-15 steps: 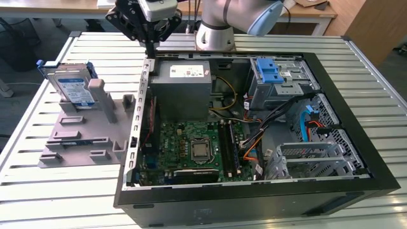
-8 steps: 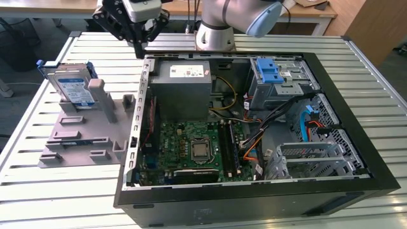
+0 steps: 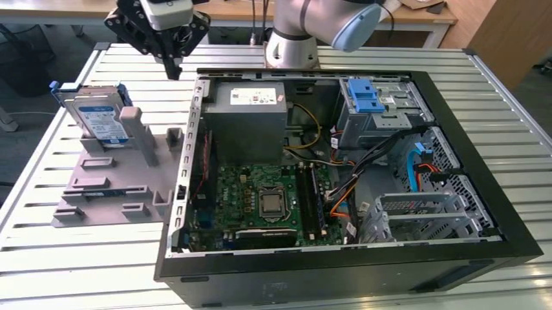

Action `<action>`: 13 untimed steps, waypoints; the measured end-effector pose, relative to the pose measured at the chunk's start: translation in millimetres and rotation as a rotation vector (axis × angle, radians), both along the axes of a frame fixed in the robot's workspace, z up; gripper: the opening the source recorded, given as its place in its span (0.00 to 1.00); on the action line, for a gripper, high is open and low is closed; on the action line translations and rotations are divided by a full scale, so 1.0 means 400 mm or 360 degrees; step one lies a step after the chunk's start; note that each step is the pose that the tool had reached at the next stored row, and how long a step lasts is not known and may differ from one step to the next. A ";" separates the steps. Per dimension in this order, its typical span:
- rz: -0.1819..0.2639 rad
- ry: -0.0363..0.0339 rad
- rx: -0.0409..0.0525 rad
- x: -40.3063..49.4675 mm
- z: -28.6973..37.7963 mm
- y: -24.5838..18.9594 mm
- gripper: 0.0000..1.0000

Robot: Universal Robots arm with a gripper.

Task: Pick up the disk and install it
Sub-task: 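Reach for the disk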

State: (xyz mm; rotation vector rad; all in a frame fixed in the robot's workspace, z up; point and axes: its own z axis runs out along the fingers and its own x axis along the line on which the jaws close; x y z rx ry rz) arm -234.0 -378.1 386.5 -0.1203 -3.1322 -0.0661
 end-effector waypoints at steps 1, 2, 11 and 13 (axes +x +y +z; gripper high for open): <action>0.0000 0.0000 0.0000 -0.007 0.000 0.000 0.11; 0.0000 0.0000 0.0000 -0.013 0.000 0.000 0.11; 0.0000 0.0000 0.0000 -0.079 -0.002 0.006 0.11; 0.0000 0.0000 0.0000 -0.096 -0.003 0.010 0.11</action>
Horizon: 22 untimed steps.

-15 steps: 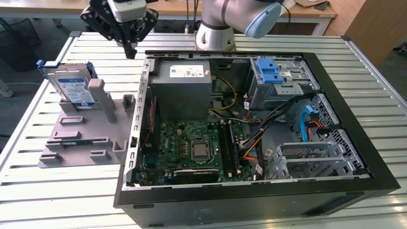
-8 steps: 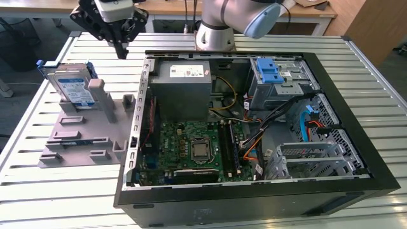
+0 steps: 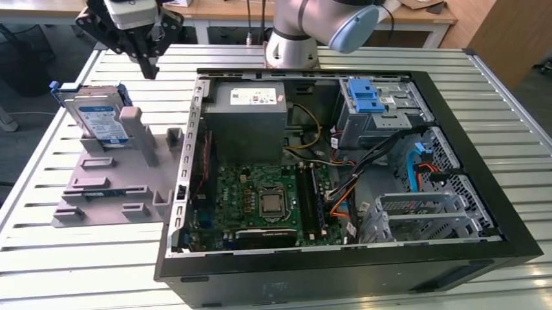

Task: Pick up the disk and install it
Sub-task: 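Reach for the disk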

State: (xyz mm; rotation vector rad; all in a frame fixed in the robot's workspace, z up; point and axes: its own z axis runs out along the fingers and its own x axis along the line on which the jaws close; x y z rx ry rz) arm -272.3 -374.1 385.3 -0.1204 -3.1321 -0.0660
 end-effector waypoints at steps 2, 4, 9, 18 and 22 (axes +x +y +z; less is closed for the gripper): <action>0.0000 0.0000 0.0000 -0.018 -0.001 0.004 0.11; 0.0000 0.0000 0.0000 -0.035 -0.001 0.007 0.11; 0.0000 0.0000 0.0000 -0.071 -0.003 0.014 0.11; 0.0000 0.0002 0.0000 -0.127 -0.007 0.028 0.11; 0.0000 0.0002 0.0000 -0.155 -0.011 0.037 0.11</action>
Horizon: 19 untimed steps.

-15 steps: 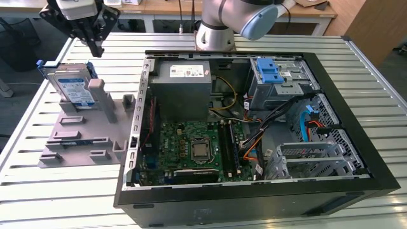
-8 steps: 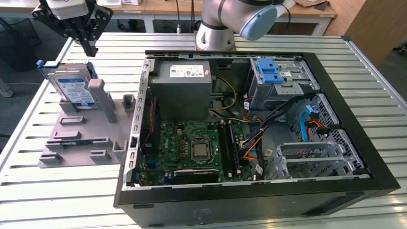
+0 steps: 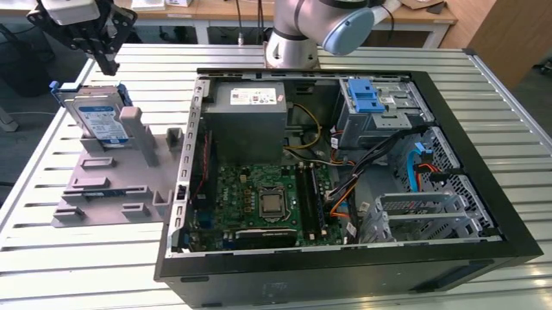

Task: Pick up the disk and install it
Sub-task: 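Reach for the disk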

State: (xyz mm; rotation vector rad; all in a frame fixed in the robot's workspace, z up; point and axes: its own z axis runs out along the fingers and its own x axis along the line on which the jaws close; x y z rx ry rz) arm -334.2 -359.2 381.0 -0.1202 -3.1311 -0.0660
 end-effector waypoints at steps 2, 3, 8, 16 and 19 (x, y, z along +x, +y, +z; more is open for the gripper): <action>0.0000 0.0000 0.0000 -0.014 -0.002 0.005 0.11; 0.0000 0.0000 0.0000 -0.022 -0.003 0.008 0.11; 0.0000 0.0000 0.0000 -0.058 -0.009 0.018 0.11; 0.0029 -0.0001 0.0000 -0.084 -0.017 0.024 0.11; 0.0032 0.0000 0.0000 -0.100 -0.019 0.030 0.11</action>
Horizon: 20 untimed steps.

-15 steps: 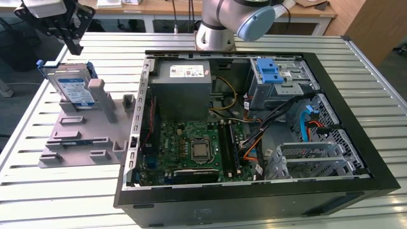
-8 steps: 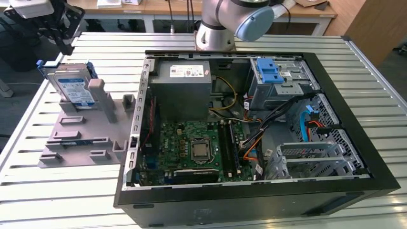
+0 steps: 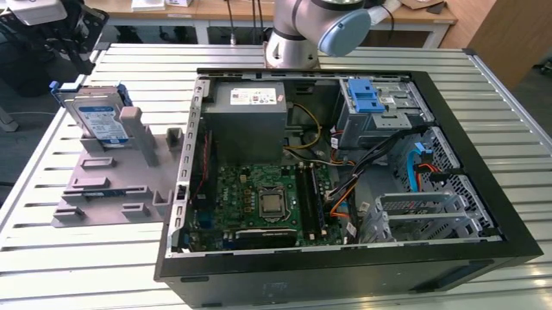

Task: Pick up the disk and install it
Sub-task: 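Reach for the disk, then pick up the disk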

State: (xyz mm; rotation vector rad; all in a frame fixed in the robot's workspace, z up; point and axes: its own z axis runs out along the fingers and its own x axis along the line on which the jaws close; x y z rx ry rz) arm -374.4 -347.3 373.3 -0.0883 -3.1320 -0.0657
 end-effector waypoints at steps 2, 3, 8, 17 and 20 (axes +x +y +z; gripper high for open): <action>0.0000 0.0000 0.0000 -0.013 -0.002 0.003 0.11; 0.0000 0.0000 0.0000 -0.020 -0.002 0.004 0.11; 0.0000 0.0000 0.0000 -0.057 -0.008 0.010 0.11; 0.0000 0.0000 -0.0001 -0.088 -0.011 0.019 0.11; 0.0000 0.0000 -0.0001 -0.088 -0.011 0.019 0.11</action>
